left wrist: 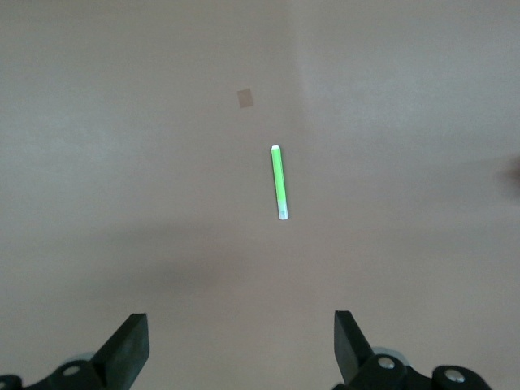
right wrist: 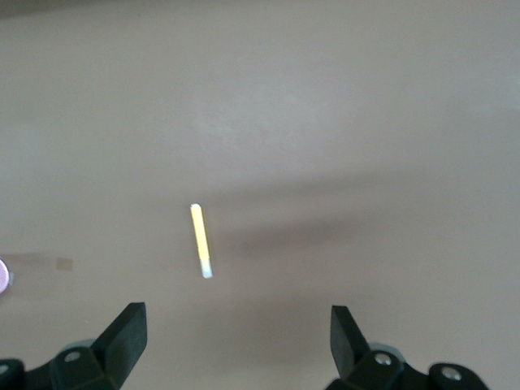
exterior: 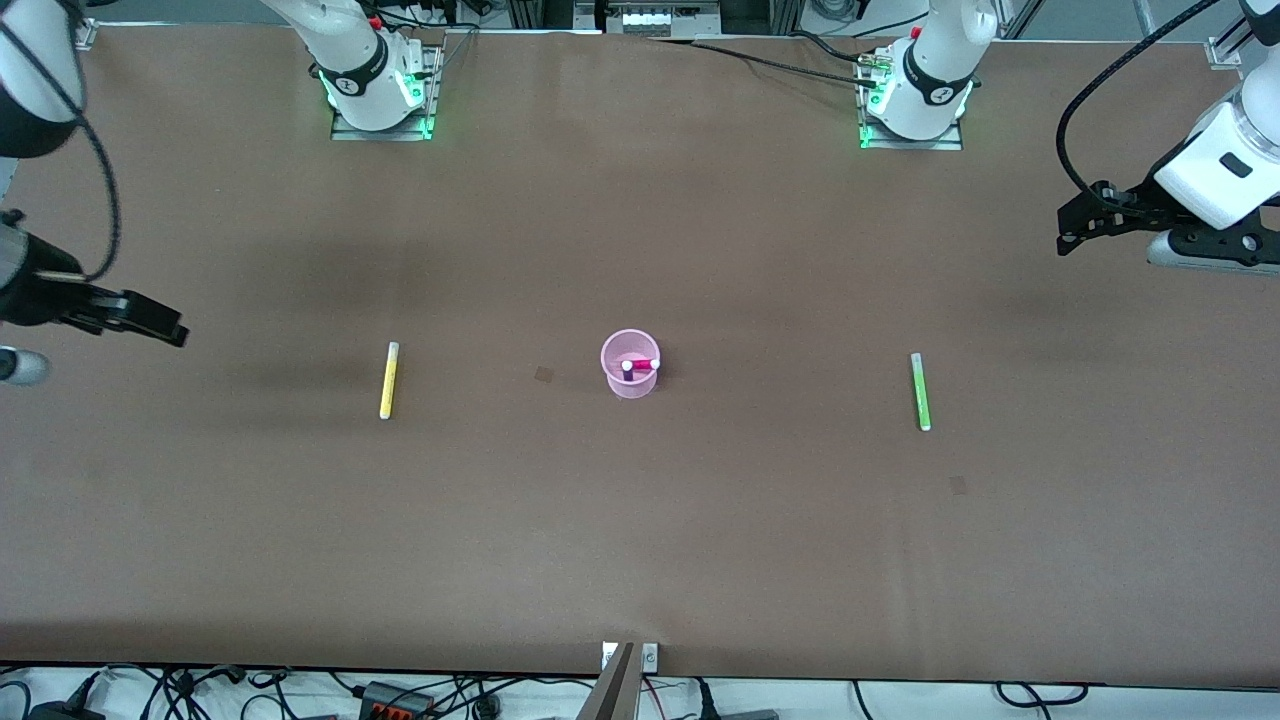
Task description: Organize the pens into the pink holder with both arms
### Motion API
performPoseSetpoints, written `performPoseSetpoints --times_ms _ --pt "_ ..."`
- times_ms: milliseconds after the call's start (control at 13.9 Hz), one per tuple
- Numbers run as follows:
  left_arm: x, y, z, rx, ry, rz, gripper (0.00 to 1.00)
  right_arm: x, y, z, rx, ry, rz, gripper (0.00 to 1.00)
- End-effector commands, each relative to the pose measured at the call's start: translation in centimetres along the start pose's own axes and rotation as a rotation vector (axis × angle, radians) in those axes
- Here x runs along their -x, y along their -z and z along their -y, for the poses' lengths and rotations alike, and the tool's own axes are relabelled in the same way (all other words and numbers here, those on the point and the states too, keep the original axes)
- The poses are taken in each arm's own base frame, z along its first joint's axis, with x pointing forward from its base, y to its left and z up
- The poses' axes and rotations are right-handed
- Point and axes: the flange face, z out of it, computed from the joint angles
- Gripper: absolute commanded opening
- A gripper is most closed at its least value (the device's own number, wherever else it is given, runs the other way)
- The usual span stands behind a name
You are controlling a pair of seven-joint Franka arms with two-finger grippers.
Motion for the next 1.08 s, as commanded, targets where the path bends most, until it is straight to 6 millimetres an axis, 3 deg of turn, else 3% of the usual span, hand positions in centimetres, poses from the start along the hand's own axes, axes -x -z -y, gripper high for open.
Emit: performPoseSetpoints --times_ms 0,216,361,649,1010 --pt "0.3 0.4 0.0 0.019 0.006 0.0 1.0 1.5 2.3 -1.4 -0.016 0.03 -0.004 1.0" --pt "0.3 0.4 0.0 0.02 0.006 0.0 1.0 2.2 2.2 -1.4 -0.01 0.091 0.031 1.0" --pt "0.3 0.4 0.1 0.02 0.009 0.0 1.0 3.3 2.1 0.3 0.052 0.125 0.033 1.0" --pt "0.3 0.3 0.1 0.019 0.008 0.003 1.0 4.8 0.0 0.5 0.04 0.138 0.02 1.0" --pt "0.4 0.4 0.1 0.019 0.006 0.003 1.0 3.3 0.4 0.6 -0.007 0.128 -0.008 1.0"
